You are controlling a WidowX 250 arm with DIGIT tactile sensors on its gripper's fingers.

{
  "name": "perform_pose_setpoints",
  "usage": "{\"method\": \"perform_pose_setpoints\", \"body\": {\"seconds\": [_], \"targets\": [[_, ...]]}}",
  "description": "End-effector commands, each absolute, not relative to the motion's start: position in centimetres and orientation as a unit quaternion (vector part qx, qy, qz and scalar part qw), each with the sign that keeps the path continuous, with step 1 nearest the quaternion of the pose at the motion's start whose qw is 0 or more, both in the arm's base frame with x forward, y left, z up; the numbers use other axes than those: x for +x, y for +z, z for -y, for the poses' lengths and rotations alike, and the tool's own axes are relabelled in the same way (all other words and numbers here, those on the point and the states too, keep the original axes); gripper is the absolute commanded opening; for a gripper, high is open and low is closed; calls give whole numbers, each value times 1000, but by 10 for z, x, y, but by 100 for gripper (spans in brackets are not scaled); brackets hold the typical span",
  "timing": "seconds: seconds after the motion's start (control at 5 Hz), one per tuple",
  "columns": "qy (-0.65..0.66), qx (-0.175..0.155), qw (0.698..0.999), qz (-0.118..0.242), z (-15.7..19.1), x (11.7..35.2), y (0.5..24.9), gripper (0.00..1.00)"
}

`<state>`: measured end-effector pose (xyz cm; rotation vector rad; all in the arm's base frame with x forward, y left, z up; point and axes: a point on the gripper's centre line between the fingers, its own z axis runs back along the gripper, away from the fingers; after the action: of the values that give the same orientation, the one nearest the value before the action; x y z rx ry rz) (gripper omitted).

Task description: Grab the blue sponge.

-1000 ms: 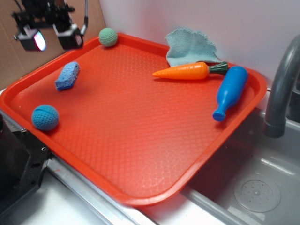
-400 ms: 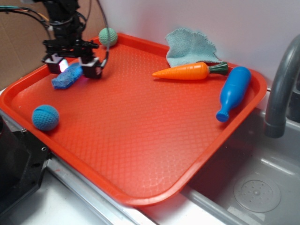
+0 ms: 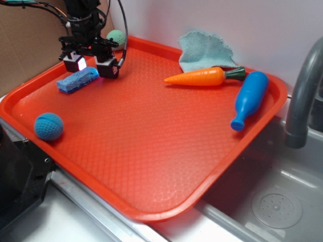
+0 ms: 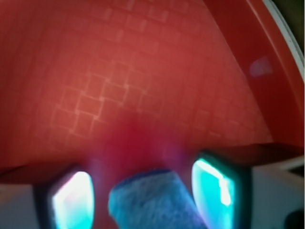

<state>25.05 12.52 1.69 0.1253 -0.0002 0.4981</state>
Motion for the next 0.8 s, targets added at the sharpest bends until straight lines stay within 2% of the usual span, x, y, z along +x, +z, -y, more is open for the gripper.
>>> {"method": "perform_pose_setpoints", "body": {"seconds": [0.0, 0.2, 0.4, 0.6], "targets": [[249, 73, 966, -16, -130, 237, 12, 0], [241, 81, 967, -23, -126, 230, 25, 0], [213, 86, 973, -3, -108, 212, 75, 0], [175, 69, 981, 45, -85, 190, 123, 0]]}}
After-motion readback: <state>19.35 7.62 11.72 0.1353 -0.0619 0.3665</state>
